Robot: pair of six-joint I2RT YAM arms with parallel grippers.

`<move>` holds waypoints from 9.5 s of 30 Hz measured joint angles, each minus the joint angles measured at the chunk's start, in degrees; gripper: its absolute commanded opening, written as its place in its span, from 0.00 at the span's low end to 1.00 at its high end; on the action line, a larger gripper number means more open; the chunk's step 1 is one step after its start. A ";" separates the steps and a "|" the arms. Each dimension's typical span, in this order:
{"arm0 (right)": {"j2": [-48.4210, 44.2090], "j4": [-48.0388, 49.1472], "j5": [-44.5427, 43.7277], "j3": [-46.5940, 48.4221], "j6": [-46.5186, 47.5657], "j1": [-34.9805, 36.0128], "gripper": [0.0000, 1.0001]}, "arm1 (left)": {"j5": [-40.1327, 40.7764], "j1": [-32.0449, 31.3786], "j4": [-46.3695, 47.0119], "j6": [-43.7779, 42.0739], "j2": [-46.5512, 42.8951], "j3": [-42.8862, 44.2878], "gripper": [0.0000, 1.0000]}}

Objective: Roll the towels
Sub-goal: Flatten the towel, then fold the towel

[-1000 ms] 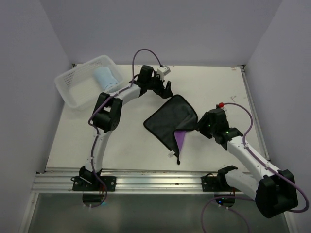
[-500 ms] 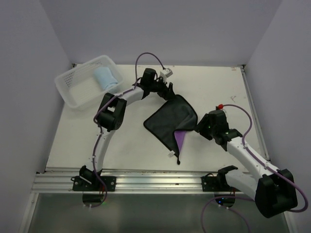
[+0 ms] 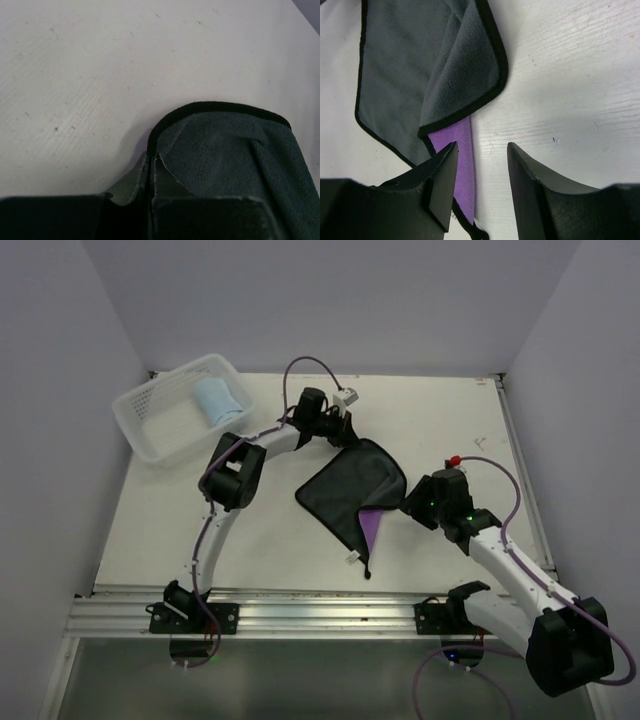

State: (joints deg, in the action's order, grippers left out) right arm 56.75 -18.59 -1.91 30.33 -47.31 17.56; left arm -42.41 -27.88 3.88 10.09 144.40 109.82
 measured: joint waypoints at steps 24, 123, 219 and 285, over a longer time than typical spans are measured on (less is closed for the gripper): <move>21.00 11.23 7.58 3.02 0.87 -0.63 0.31 | 30.60 1.40 -7.48 0.17 -48.83 -45.77 0.00; 25.73 1.49 -0.09 27.47 36.94 3.87 0.00 | 34.80 1.51 -2.12 8.33 -41.16 -39.65 0.59; 3.63 -3.76 1.40 9.62 15.91 50.90 0.00 | 34.32 -1.64 14.88 33.70 -49.75 -74.27 0.05; 52.83 -8.83 -21.07 41.20 12.35 43.25 0.09 | 35.78 -1.77 17.88 32.35 -60.76 -86.60 0.06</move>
State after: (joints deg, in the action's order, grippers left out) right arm 109.58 -27.42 -22.98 71.53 -34.96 60.82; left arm -6.63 -29.65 21.76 42.44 83.64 23.22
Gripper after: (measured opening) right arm 0.131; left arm 0.063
